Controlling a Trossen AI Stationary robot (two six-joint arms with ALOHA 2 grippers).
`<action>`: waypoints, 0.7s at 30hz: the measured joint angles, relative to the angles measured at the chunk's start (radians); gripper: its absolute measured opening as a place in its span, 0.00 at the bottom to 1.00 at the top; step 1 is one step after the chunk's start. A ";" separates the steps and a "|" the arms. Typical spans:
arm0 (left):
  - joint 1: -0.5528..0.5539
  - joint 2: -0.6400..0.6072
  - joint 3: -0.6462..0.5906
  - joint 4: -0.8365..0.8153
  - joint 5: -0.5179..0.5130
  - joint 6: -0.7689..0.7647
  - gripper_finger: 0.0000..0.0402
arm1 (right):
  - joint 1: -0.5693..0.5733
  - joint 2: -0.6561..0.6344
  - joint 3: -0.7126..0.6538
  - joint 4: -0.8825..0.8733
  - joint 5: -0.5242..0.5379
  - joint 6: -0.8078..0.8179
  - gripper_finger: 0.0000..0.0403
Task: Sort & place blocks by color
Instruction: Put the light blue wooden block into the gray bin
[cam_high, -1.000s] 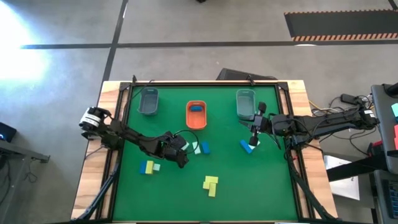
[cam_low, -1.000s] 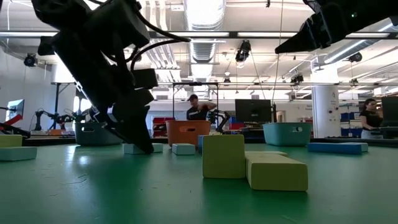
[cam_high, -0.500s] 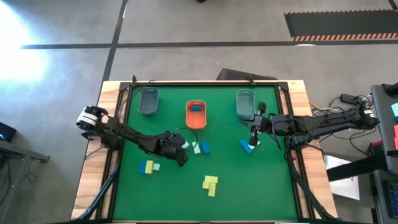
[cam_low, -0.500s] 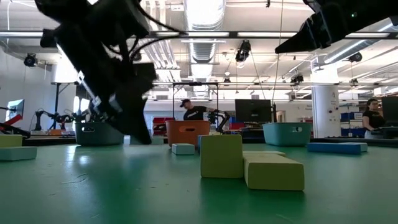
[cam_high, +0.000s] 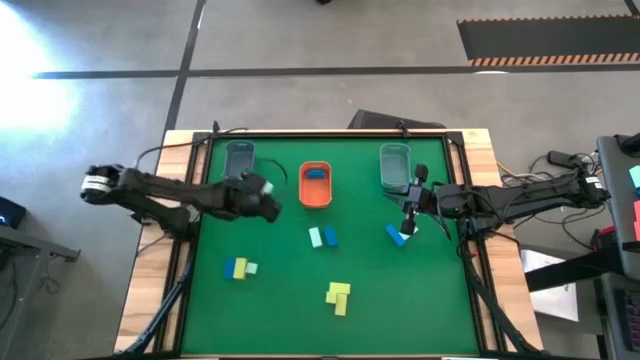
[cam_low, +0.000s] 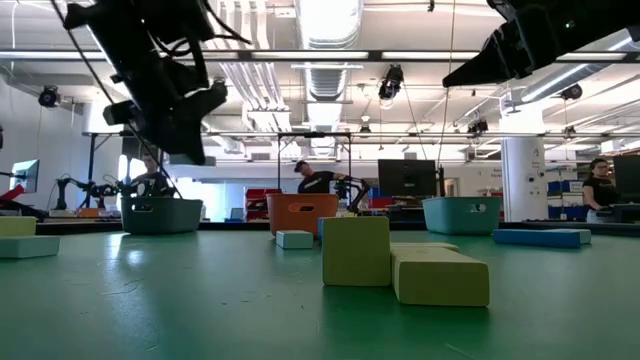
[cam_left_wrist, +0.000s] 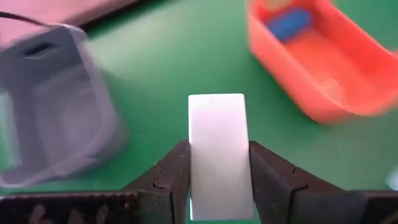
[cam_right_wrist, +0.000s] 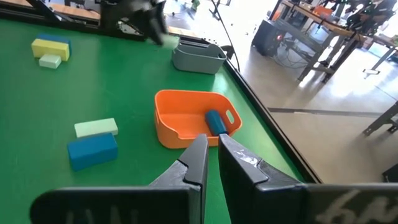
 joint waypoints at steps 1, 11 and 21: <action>0.034 -0.022 -0.006 -0.014 -0.001 0.003 0.28 | 0.000 0.000 0.000 0.000 0.000 0.000 0.07; 0.359 -0.113 -0.090 -0.016 0.002 0.232 0.28 | 0.000 0.000 0.000 -0.001 0.000 -0.002 0.07; 0.583 -0.068 -0.145 0.145 0.052 0.424 0.28 | 0.000 0.000 0.000 0.000 0.000 -0.002 0.07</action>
